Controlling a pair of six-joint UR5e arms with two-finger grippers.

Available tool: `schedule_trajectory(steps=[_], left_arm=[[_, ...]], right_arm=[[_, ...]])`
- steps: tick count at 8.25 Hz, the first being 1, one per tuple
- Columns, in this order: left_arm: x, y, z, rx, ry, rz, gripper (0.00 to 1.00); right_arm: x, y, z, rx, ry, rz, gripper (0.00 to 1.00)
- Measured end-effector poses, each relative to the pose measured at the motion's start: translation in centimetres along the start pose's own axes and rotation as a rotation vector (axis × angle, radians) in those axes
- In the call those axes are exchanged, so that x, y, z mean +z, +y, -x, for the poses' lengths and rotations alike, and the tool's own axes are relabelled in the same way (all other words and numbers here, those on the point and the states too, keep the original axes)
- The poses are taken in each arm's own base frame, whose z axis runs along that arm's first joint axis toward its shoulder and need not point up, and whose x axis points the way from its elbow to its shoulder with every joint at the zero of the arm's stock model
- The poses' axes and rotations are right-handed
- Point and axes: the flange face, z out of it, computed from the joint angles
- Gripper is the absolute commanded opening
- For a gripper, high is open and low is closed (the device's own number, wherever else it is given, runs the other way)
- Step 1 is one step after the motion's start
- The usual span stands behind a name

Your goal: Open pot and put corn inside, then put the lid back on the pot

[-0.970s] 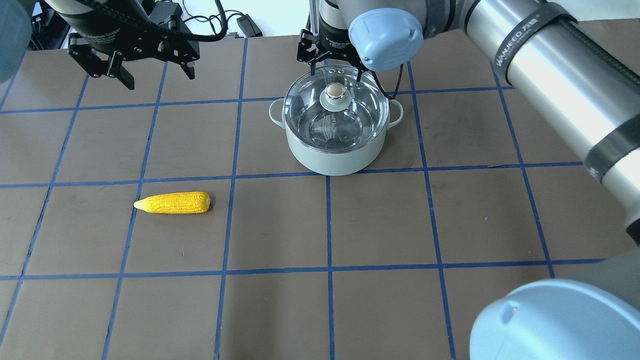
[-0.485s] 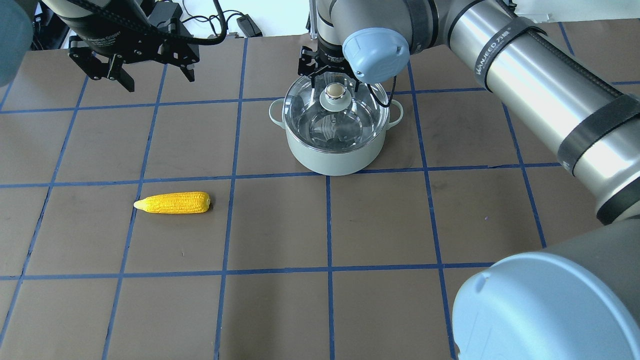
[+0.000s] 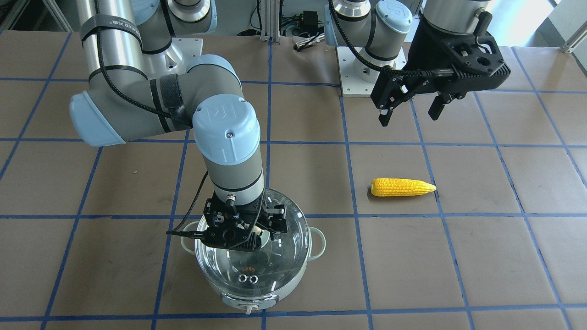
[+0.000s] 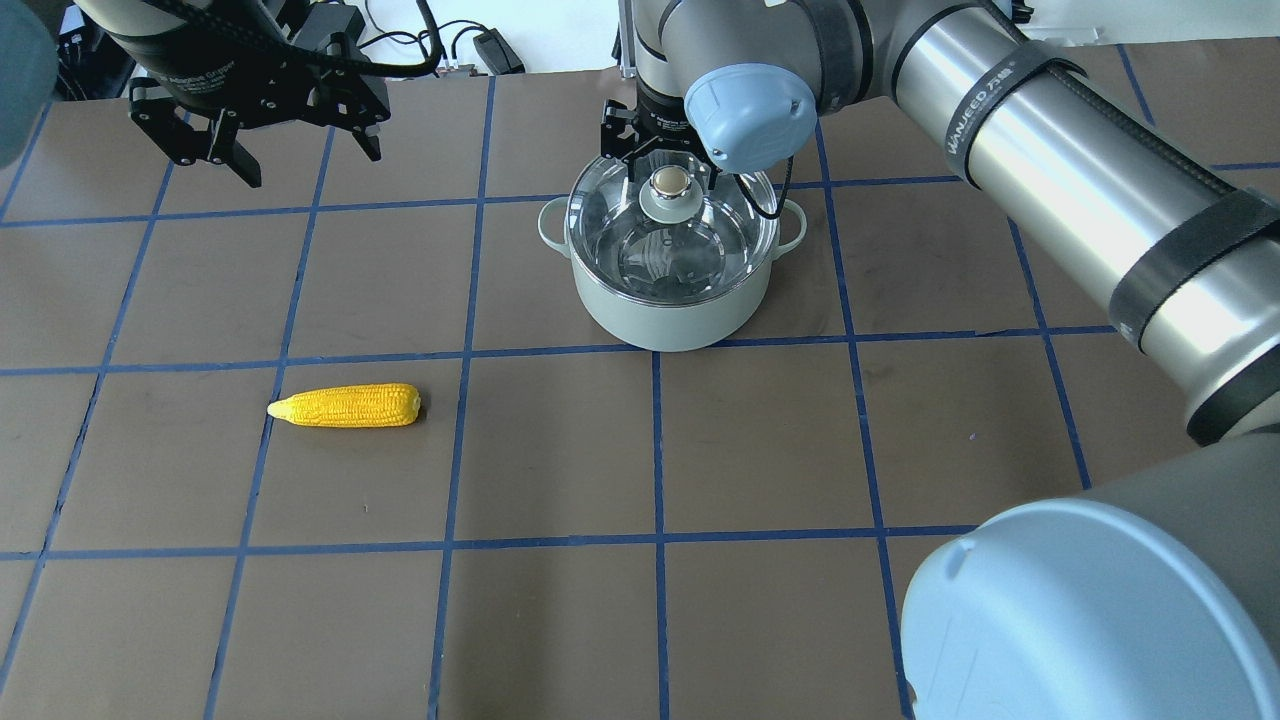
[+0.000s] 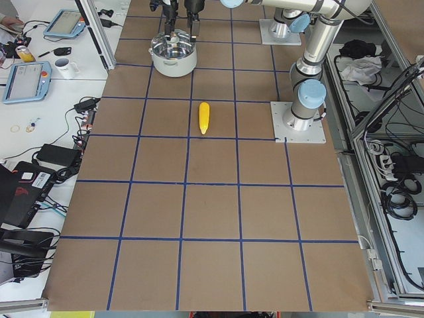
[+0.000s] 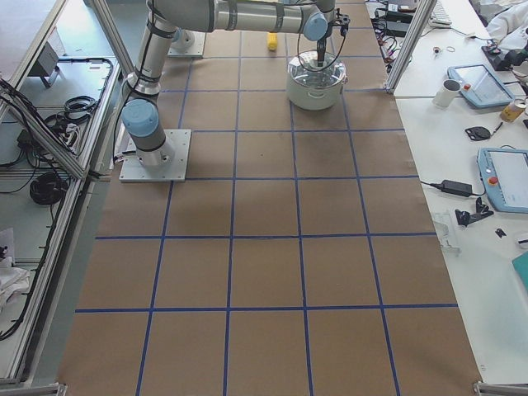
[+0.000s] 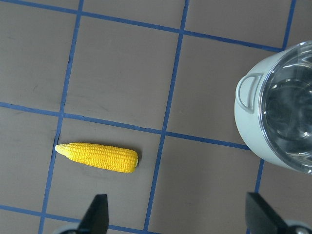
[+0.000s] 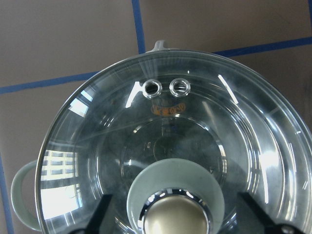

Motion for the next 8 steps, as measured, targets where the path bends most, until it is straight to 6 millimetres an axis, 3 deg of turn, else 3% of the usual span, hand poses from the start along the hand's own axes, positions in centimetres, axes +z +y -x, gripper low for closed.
schedule_trajectory(steps=[2, 6, 8], left_arm=[[0.2, -0.5, 1.1, -0.061, 0.001, 0.005, 1.00], [2.9, -0.6, 2.7, -0.262, -0.015, 0.045, 1.00], [3.3, -0.8, 3.6, -0.322, -0.021, 0.045, 1.00]], right_arm=[[0.2, 0.0, 0.0, -0.001, 0.001, 0.002, 0.62], [0.3, 0.0, 0.0, -0.006, 0.001, 0.003, 0.49], [0.0, 0.0, 0.0, -0.010, -0.001, -0.003, 0.48]])
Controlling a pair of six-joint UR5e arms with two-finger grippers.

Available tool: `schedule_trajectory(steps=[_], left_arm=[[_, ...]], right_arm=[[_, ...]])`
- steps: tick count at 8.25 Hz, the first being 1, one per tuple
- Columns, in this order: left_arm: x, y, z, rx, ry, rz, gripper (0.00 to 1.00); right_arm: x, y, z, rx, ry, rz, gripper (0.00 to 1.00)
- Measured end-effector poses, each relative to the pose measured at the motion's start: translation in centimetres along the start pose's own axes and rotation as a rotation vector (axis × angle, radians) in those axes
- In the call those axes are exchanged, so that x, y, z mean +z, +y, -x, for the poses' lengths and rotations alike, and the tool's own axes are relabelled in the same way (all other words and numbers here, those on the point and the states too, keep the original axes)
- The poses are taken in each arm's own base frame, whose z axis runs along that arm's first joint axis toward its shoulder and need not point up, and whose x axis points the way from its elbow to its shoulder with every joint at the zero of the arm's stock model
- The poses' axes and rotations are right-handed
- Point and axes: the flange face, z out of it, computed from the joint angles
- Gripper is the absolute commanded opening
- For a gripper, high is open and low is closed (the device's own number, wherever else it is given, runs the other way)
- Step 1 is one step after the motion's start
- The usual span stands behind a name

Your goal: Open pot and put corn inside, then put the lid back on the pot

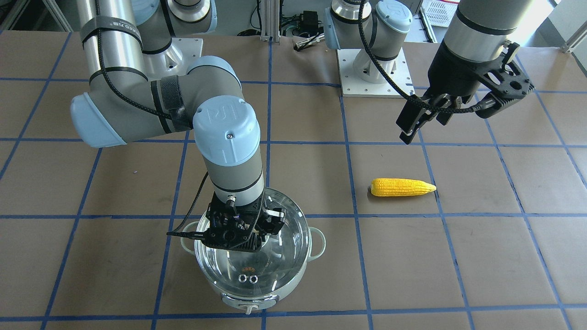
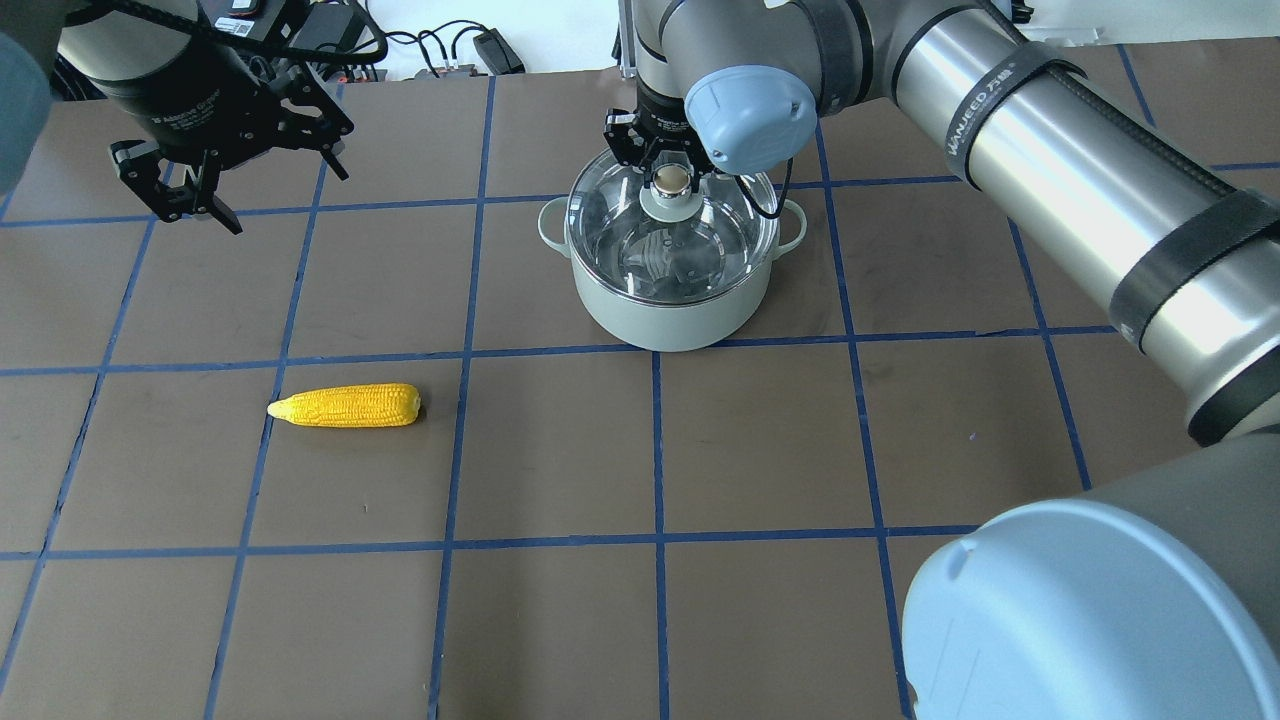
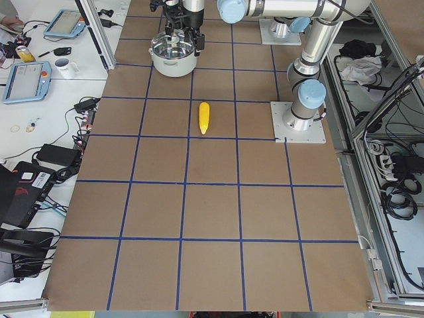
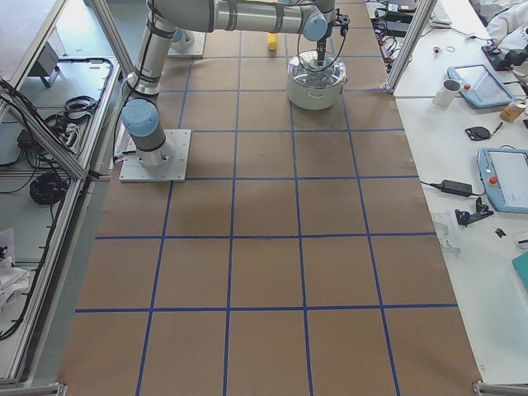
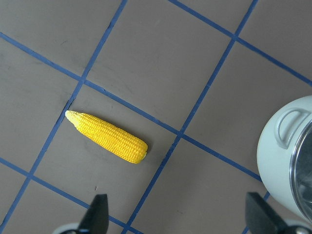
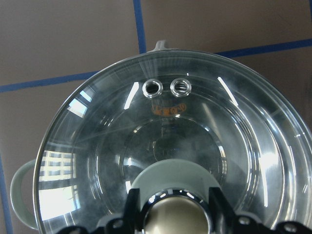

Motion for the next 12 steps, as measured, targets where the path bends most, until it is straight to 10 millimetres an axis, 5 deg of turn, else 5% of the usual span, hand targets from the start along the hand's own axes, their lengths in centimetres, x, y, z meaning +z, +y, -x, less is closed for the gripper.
schedule_trajectory(steps=[2, 4, 9, 12], left_arm=[[0.1, -0.3, 0.2, -0.059, 0.007, -0.017, 1.00], [1.5, -0.3, 0.5, -0.127, -0.005, -0.001, 1.00], [6.6, -0.3, 2.4, -0.569, -0.067, 0.084, 1.00], [12.0, 0.6, 4.8, -0.713, -0.118, 0.139, 1.00]], right_arm=[[-0.8, -0.1, 0.0, -0.004, -0.004, -0.013, 0.48], [-3.7, 0.1, -0.8, -0.011, -0.014, -0.040, 0.49], [-17.0, 4.1, -10.2, -0.038, 0.014, 0.003, 0.51], [-20.6, 9.4, -15.1, -0.048, 0.026, 0.035, 0.52]])
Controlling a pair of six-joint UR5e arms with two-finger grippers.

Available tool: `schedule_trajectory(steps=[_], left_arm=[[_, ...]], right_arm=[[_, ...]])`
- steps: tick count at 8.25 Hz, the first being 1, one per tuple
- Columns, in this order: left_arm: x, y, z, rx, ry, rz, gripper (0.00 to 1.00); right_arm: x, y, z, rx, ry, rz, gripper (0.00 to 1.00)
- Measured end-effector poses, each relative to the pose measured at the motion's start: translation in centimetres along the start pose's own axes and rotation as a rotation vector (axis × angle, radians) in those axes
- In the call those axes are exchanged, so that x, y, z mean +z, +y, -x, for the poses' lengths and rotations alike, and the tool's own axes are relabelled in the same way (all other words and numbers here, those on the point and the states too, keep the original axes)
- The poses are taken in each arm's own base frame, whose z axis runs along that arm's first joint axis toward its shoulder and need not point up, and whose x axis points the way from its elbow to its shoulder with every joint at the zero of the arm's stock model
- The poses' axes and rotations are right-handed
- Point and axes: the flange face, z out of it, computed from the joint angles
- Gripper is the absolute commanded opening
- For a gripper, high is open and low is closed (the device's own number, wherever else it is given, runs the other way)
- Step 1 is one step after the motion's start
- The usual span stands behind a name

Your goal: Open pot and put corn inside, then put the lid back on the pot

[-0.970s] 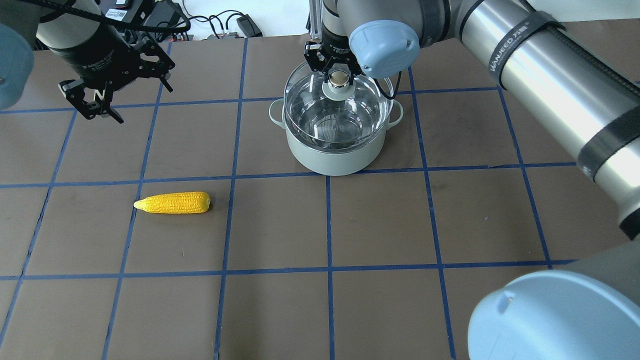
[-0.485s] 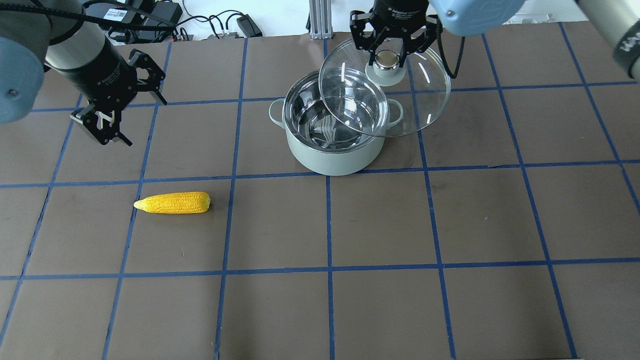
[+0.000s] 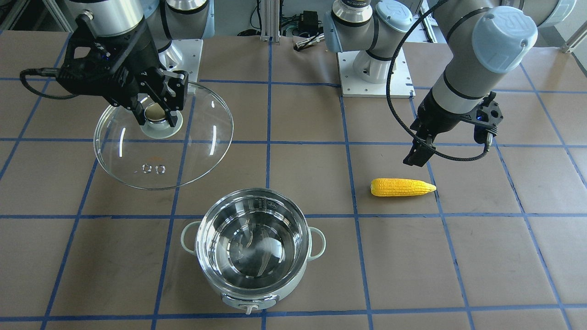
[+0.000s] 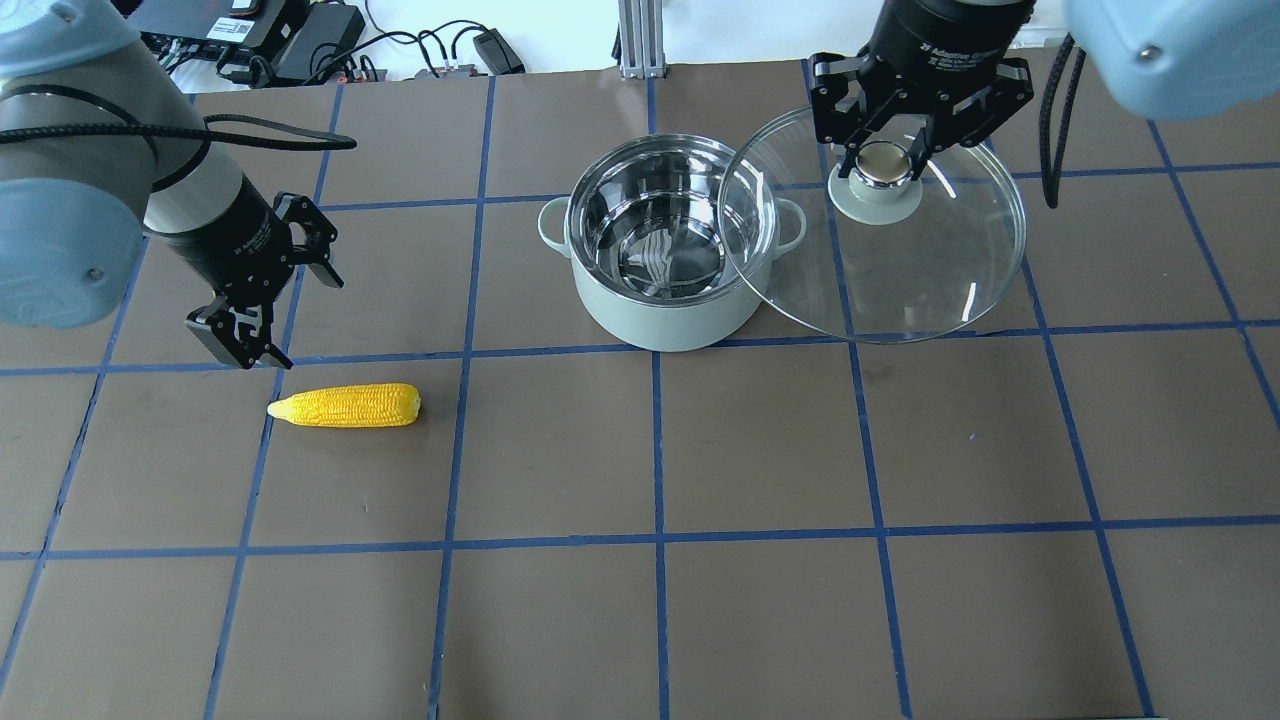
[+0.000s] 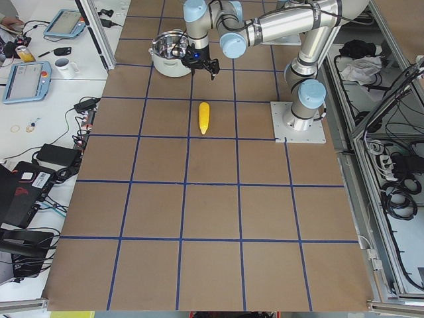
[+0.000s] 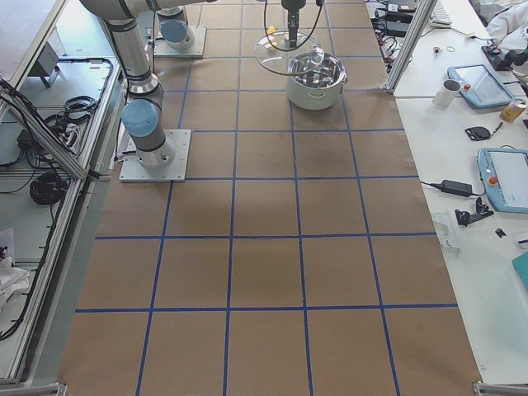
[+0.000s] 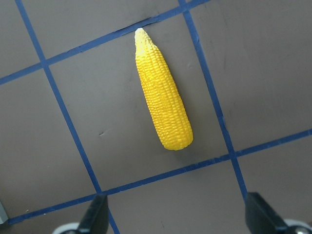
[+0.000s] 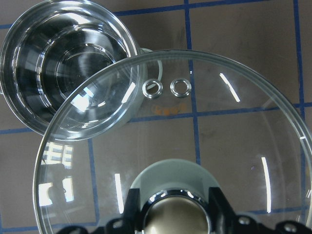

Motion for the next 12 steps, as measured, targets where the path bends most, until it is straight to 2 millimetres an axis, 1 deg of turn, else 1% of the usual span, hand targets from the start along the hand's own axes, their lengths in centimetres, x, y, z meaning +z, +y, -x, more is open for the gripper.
schedule_trajectory(steps=[1, 2, 4, 5, 6, 8, 11, 12], left_arm=[[1.7, -0.8, 0.2, -0.030, 0.001, 0.000, 1.00], [3.7, -1.9, 0.4, -0.057, 0.014, -0.003, 1.00], [8.8, -4.4, 1.3, -0.104, 0.062, -0.025, 1.00], [11.2, -5.1, 1.6, -0.120, 0.076, -0.027, 1.00], [12.9, -5.4, 1.8, -0.129, 0.082, -0.017, 1.00], [15.0, -5.7, 1.7, -0.138, 0.071, 0.004, 1.00], [18.7, -6.4, 0.7, -0.143, 0.040, 0.032, 1.00], [19.5, -6.5, 0.4, -0.144, 0.037, 0.035, 1.00]], right_arm=[[-0.3, 1.1, -0.6, -0.010, -0.001, 0.000, 0.53], [-0.5, 1.6, -0.8, -0.015, -0.002, -0.003, 0.53], [-0.6, 1.9, -0.9, -0.020, -0.004, -0.004, 0.53], [-0.6, 1.9, -0.9, -0.020, -0.004, -0.004, 0.53], [-0.6, 2.0, -1.0, -0.020, -0.003, -0.005, 0.53], [-0.7, 2.0, -0.9, -0.019, -0.004, -0.006, 0.53], [-0.8, 2.1, -0.9, -0.019, -0.002, -0.009, 0.53], [-0.8, 2.1, -0.9, -0.020, -0.004, -0.009, 0.53]])
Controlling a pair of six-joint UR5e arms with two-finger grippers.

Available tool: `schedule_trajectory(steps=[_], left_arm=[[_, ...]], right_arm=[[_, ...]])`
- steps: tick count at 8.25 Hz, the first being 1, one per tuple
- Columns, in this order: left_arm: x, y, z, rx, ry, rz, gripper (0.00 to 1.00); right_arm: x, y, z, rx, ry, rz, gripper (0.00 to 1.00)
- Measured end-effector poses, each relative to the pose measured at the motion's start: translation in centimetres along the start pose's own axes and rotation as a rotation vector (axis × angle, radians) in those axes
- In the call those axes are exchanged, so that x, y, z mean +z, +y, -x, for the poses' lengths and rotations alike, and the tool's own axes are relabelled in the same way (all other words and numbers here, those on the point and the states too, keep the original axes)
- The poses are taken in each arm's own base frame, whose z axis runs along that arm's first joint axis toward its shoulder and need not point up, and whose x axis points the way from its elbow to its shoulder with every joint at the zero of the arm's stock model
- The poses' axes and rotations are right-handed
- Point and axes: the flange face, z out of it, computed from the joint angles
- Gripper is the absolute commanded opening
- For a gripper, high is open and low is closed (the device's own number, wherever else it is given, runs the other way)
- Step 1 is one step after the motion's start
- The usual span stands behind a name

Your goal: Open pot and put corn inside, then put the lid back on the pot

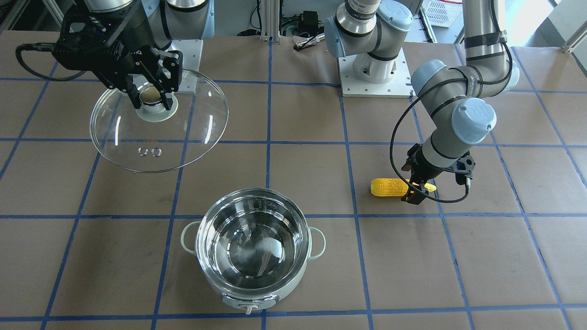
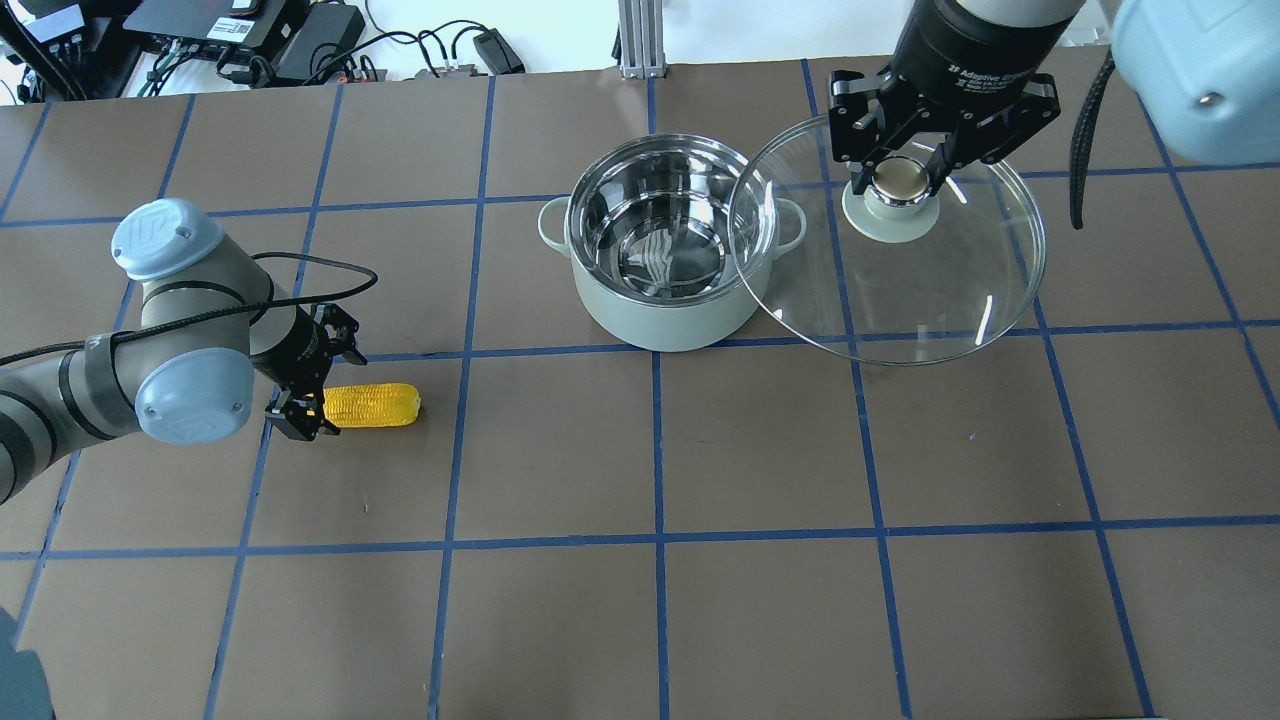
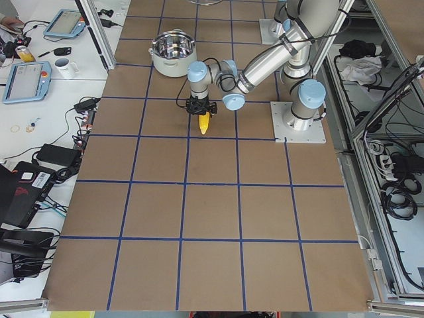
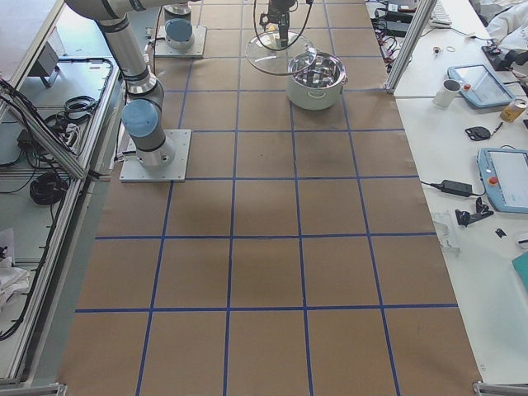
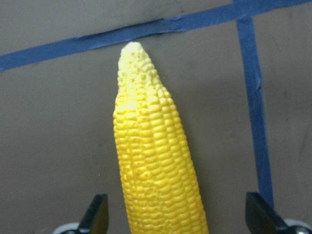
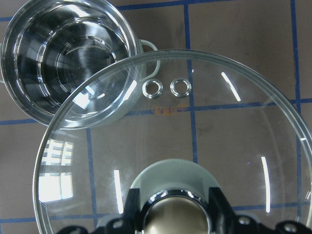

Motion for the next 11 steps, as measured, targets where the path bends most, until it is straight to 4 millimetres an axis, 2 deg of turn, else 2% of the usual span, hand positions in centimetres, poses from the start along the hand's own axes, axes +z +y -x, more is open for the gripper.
schedule_trajectory(steps=[1, 2, 4, 5, 7, 9, 11], left_arm=[[0.5, -0.1, -0.2, 0.000, 0.002, 0.001, 0.91], [0.8, 0.0, -0.2, -0.001, 0.002, 0.008, 0.75], [1.5, 0.5, 0.0, -0.004, 0.010, 0.055, 0.34], [1.7, 0.7, 0.1, -0.006, 0.013, 0.070, 0.25], [1.4, 1.2, 0.0, -0.009, 0.037, 0.111, 0.00], [0.2, 1.7, 0.0, 0.001, 0.065, 0.117, 0.00], [-2.2, 2.8, 0.7, 0.024, 0.069, 0.113, 0.00]], right_arm=[[0.0, 0.0, 0.0, 0.000, -0.002, 0.000, 0.53], [0.0, 0.0, 0.1, -0.001, -0.003, 0.001, 0.53], [0.0, 0.0, 0.1, -0.001, -0.003, 0.000, 0.53], [-0.1, 0.0, 0.1, -0.001, -0.003, -0.001, 0.53], [-0.1, 0.0, 0.1, -0.002, -0.003, -0.001, 0.53], [-0.1, 0.0, 0.0, -0.001, -0.001, -0.003, 0.53], [-0.1, 0.0, 0.0, -0.001, -0.001, -0.003, 0.53]])
